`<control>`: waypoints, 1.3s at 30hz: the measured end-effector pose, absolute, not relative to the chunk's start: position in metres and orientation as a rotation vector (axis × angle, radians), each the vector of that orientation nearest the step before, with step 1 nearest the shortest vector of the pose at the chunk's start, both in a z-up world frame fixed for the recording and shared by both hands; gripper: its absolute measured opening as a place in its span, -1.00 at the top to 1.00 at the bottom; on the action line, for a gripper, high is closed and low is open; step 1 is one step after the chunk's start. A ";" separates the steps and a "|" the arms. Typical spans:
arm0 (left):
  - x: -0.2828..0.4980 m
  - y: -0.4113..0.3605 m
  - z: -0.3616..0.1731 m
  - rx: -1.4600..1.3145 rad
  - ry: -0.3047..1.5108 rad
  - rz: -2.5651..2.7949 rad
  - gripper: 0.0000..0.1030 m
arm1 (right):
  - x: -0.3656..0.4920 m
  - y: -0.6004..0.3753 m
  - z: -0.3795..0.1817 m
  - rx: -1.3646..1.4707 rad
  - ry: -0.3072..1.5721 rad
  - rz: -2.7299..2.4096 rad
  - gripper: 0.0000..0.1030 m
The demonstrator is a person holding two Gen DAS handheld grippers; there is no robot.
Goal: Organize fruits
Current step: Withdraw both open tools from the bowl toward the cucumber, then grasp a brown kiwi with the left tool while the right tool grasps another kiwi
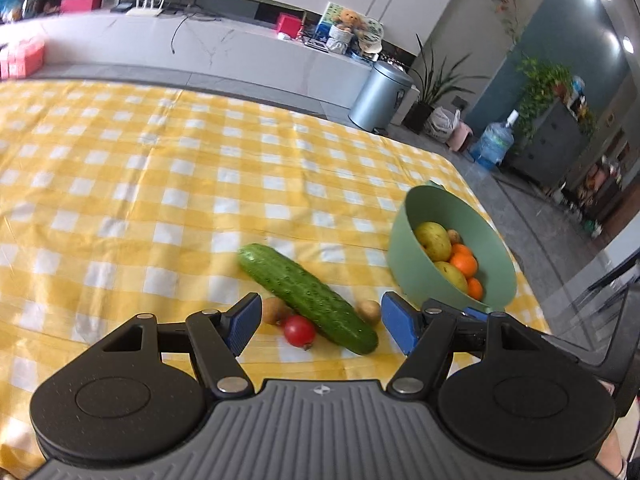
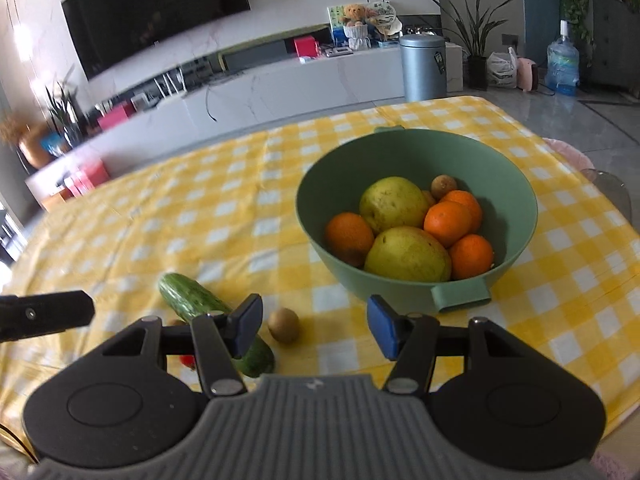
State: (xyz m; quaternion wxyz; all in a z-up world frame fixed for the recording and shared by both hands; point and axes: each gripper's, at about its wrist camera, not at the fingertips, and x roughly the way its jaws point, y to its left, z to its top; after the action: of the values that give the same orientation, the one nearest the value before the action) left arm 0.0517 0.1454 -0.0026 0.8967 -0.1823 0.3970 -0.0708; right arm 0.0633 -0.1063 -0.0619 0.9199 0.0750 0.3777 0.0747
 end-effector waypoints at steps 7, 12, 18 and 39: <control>0.067 0.164 -0.041 -0.419 0.857 -0.158 -0.56 | 0.074 -0.095 -0.075 0.162 0.818 0.155 0.07; 0.072 0.168 -0.058 -0.356 0.824 -0.158 -0.55 | 0.089 -0.100 -0.085 0.295 0.870 0.132 0.22; 0.076 0.168 -0.073 -0.357 0.859 -0.154 -0.55 | 0.110 -0.104 -0.093 0.380 0.944 0.146 0.23; 0.095 0.154 -0.086 -0.305 0.876 -0.210 -0.40 | 0.127 -0.095 -0.105 0.340 1.014 0.147 0.30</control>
State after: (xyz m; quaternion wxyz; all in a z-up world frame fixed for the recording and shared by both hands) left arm 0.0947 0.1540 -0.0858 0.8892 -0.1466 0.4215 -0.1010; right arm 0.1267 -0.0951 -0.1046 0.8579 0.1617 0.4827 0.0698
